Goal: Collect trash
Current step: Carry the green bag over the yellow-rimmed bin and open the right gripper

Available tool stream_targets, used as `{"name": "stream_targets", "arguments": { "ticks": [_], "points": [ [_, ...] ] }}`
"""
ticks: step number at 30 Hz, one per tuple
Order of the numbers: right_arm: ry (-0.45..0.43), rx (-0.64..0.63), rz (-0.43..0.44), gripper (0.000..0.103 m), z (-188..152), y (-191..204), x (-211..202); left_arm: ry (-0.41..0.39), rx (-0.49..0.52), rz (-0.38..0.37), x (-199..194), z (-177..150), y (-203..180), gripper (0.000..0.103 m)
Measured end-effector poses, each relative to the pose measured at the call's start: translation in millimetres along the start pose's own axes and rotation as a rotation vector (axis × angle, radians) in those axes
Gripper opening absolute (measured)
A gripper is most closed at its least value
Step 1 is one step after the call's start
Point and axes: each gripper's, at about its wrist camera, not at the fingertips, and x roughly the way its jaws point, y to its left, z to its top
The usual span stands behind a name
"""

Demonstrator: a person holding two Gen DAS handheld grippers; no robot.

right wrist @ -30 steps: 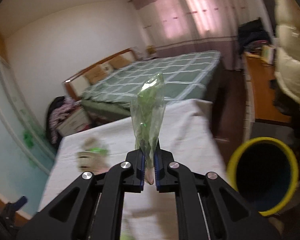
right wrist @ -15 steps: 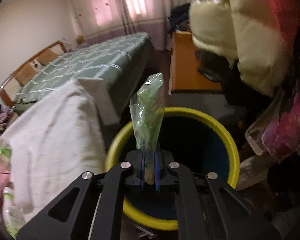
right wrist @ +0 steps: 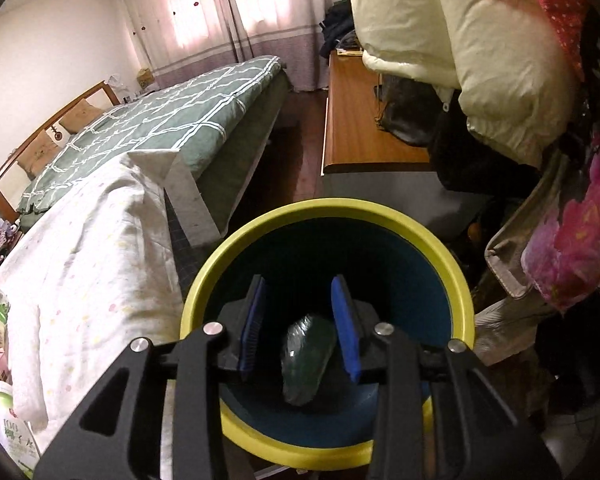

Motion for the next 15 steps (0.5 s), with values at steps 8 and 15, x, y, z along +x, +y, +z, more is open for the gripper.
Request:
{"name": "stream_targets", "arguments": {
  "ticks": [8,15],
  "points": [
    [0.001,-0.020,0.032,0.037,-3.0,15.2,-3.1,0.012,-0.011,-0.004,14.1,-1.8,-3.8,0.099],
    [0.007,-0.029,0.045,0.037,-5.0,21.2,-5.1,0.017,-0.007,-0.018,15.1,0.0,-8.3,0.099]
  ]
}}
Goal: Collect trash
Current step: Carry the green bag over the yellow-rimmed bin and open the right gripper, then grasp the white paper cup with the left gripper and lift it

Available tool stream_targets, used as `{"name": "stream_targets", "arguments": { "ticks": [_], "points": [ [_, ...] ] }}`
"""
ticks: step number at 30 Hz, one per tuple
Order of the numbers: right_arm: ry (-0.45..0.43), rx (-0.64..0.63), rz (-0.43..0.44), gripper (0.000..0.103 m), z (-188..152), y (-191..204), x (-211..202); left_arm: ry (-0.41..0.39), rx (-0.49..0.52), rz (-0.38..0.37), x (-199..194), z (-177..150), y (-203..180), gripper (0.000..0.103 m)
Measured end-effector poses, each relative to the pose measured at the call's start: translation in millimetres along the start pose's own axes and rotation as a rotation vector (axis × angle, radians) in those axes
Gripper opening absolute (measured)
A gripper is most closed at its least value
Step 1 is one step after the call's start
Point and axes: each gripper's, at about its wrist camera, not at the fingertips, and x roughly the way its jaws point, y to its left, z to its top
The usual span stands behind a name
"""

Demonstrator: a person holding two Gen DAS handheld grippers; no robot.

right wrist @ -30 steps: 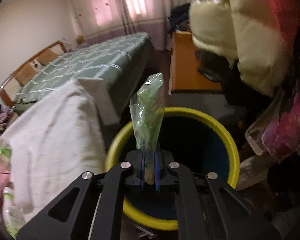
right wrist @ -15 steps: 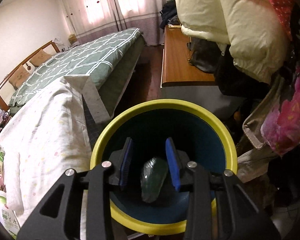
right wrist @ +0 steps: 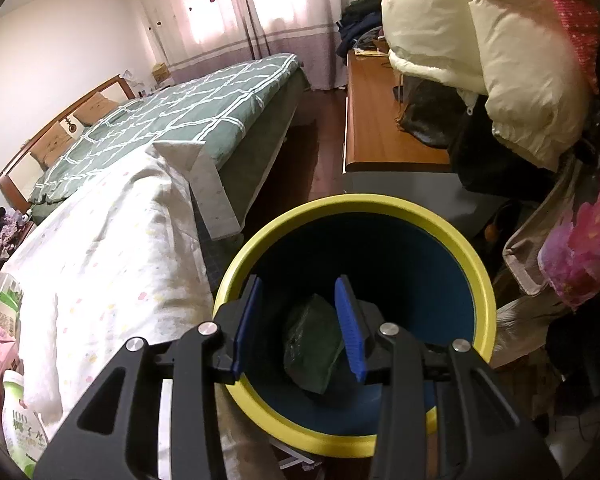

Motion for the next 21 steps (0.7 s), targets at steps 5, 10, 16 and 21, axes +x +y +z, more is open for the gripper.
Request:
{"name": "stream_targets", "arguments": {
  "ticks": [5,10,16,21],
  "points": [
    [-0.001,0.000,0.008,0.037,-0.8,0.6,-1.3,0.003,0.002,0.017,-3.2,-3.5,-2.5,0.099],
    [-0.001,-0.001,0.016,0.038,-1.5,2.7,-2.1,0.036,-0.009,0.006,4.6,-4.4,-3.2,0.099],
    [0.002,-0.008,0.025,0.038,-3.1,4.9,-2.9,0.010,-0.028,-0.049,4.3,-0.9,3.7,0.089],
    [0.007,-0.015,0.038,0.038,-5.8,8.5,-4.6,0.014,-0.019,-0.089,0.1,-4.2,10.0,0.076]
  ]
}}
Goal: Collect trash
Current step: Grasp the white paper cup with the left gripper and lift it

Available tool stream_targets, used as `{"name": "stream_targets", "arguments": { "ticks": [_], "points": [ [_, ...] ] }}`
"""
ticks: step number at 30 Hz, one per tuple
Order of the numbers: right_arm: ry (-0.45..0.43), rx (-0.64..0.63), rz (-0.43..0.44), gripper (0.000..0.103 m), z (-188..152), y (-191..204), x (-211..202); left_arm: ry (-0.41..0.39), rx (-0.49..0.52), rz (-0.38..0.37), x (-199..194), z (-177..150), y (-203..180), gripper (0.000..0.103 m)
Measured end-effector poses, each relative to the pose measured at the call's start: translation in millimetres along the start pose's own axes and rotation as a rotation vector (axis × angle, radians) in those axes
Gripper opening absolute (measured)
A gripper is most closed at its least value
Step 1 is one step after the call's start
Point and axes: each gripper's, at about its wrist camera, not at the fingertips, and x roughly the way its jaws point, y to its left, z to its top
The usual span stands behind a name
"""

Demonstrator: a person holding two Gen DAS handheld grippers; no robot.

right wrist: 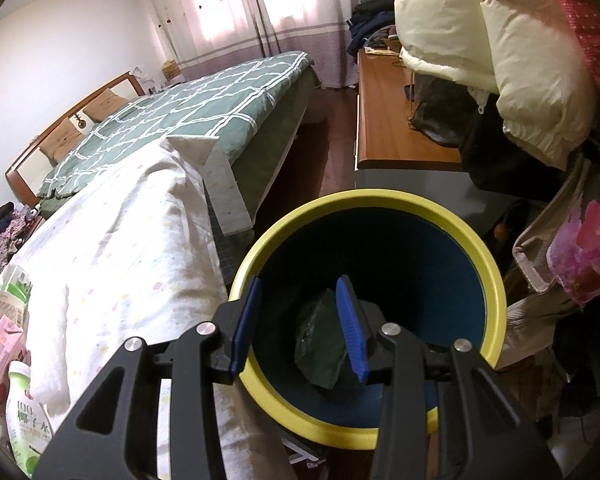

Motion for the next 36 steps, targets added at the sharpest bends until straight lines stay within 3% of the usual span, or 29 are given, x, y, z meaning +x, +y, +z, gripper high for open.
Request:
{"name": "stream_targets", "arguments": {
  "ticks": [3,9,11,13,14,15,16,19,22,27,36],
  "points": [
    [0.002,-0.002,0.006,0.038,-1.9,0.6,-1.8,0.015,0.005,-0.035,-4.9,-2.1,6.5,0.053],
    [-0.002,0.006,0.023,0.038,-3.5,-0.4,-7.0,0.002,0.033,-0.026,-17.8,-5.8,15.8,0.051],
    [0.001,0.005,0.028,0.038,-3.9,1.1,-6.9,0.013,0.012,-0.043,-17.6,-7.8,17.7,0.054],
    [0.002,-0.002,0.034,0.038,-4.8,3.5,-7.8,0.018,0.003,-0.016,-17.4,-10.0,16.5,0.082],
    [0.001,-0.005,0.036,0.038,-5.0,4.4,-8.5,0.009,0.003,-0.009,-18.7,-11.8,16.9,0.084],
    [0.000,-0.008,0.039,0.038,-5.3,5.4,-9.2,-0.002,0.006,-0.006,-20.2,-13.4,16.7,0.078],
    [-0.001,-0.011,0.042,0.038,-5.5,6.6,-9.8,-0.007,0.013,-0.012,-20.8,-14.2,16.5,0.060],
    [-0.002,-0.017,0.049,0.038,-6.8,10.1,-11.5,0.011,-0.016,-0.065,-19.3,-16.0,22.6,0.033],
    [-0.004,-0.021,0.056,0.038,-7.3,12.4,-13.1,0.011,0.004,-0.074,-21.5,-15.6,21.7,0.017],
    [-0.015,-0.019,0.060,0.038,-7.5,12.4,-18.1,-0.051,0.057,-0.112,-40.0,-10.3,9.2,0.006],
    [-0.071,0.011,0.053,0.038,-6.8,-9.4,-41.7,-0.227,0.199,-0.230,-83.2,48.1,-46.2,0.003]
  ]
}}
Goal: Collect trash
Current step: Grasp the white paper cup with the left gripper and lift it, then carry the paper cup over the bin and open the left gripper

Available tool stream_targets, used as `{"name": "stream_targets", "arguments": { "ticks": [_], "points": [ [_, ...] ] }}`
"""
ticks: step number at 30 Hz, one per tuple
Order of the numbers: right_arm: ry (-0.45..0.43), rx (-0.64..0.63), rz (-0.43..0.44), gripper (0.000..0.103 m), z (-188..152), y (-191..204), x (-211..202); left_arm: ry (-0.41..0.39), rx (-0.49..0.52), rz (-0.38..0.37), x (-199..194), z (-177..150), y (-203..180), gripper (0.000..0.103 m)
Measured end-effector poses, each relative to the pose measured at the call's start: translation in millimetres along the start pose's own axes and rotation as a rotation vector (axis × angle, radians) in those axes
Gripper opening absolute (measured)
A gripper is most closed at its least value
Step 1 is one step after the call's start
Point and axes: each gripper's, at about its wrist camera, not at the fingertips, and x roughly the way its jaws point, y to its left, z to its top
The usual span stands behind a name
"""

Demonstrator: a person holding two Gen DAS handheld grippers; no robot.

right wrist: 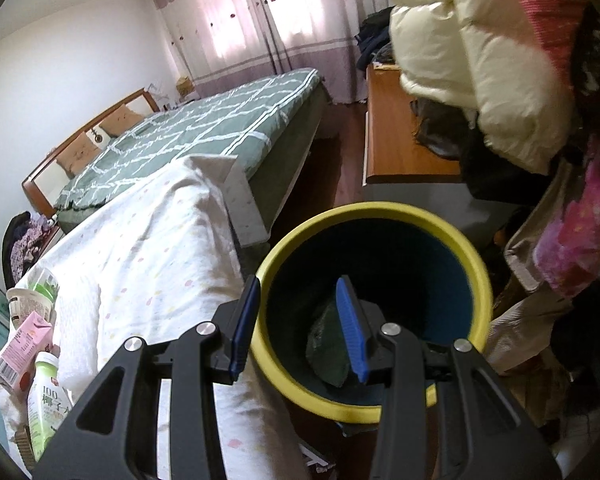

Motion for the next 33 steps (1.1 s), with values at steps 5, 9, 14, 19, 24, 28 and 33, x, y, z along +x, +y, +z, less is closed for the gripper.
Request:
{"name": "stream_targets", "arguments": {
  "ticks": [5,9,14,19,24,28,33],
  "points": [
    [-0.032,-0.004,-0.014,0.038,0.4,-18.8,-18.7,-0.044,0.120,-0.086,29.0,48.2,-57.5,0.003],
    [-0.046,-0.014,-0.035,0.038,-3.6,-34.7,-31.0,-0.016,0.170,-0.179,74.6,76.5,-107.5,0.003],
    [-0.058,0.002,-0.066,0.038,-8.1,-61.6,-40.6,0.047,0.226,-0.249,146.7,95.9,-180.7,0.003],
    [-0.062,0.016,-0.096,0.038,-15.2,-84.1,-45.3,0.169,0.238,-0.307,215.9,98.2,-244.5,0.003],
    [-0.045,0.037,-0.112,0.038,-20.9,-102.3,-42.5,0.255,0.255,-0.303,265.7,87.0,-289.6,0.003],
    [-0.036,0.048,-0.115,0.038,-22.6,-109.8,-40.3,0.294,0.261,-0.286,290.1,82.3,-304.6,0.004],
    [-0.030,0.054,-0.110,0.038,-25.8,-111.4,-41.0,0.329,0.240,-0.266,312.5,82.9,-312.2,0.068]
  ]
}}
